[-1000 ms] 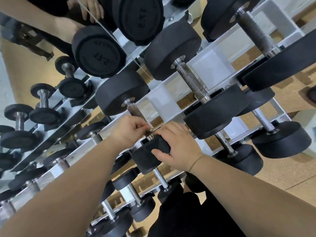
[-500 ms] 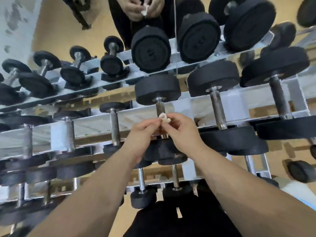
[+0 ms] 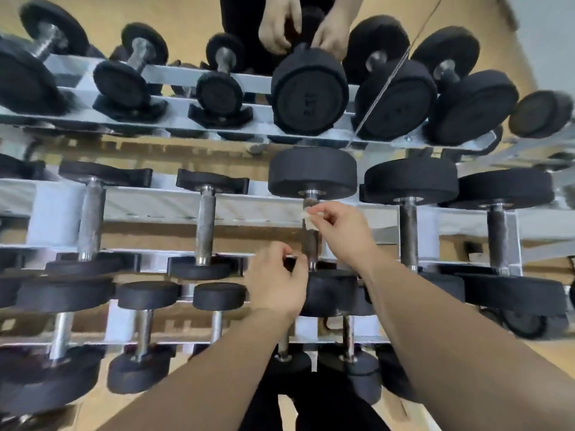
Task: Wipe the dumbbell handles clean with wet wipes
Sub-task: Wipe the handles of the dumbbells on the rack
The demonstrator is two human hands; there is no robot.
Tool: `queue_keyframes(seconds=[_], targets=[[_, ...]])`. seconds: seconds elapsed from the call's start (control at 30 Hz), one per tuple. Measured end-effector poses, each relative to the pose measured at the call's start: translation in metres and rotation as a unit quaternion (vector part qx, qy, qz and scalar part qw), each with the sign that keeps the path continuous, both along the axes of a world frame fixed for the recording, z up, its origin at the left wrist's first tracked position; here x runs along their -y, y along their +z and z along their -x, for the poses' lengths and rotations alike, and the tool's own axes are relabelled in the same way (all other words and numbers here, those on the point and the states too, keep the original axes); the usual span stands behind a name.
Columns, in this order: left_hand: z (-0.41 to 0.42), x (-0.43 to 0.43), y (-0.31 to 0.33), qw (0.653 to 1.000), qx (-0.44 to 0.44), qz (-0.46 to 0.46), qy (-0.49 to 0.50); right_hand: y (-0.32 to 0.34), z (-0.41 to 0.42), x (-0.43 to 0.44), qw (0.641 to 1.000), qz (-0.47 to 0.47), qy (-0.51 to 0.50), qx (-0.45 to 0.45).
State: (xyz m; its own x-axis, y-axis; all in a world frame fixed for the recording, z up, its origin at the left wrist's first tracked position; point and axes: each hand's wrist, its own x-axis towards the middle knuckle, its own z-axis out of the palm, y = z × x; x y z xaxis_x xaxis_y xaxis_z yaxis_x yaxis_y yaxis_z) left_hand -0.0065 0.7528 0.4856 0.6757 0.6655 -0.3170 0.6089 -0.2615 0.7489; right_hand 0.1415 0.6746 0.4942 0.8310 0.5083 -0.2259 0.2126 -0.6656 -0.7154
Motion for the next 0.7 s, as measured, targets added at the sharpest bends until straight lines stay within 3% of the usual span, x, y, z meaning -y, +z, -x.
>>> queue_keyframes(seconds=[0.2,0.37,0.43,0.63,0.7], targets=[[0.003,0.003,-0.006,0.999,0.035,0.035,-0.008,-0.007,-0.013,0.015,0.983,0.03,0.166,0.077],[0.001,0.005,-0.007,0.999,0.022,0.043,0.019,-0.012,-0.027,0.025,0.925,0.031,0.325,0.192],[0.001,0.005,-0.007,0.999,0.021,0.046,0.019,-0.015,-0.04,0.022,0.917,-0.003,0.333,0.218],[0.0,0.006,-0.008,0.998,0.009,0.049,0.029,-0.017,-0.039,0.024,0.937,-0.056,0.282,0.199],[-0.001,0.007,-0.008,0.998,0.02,0.044,0.036,-0.017,-0.032,0.028,0.954,-0.048,0.265,0.134]])
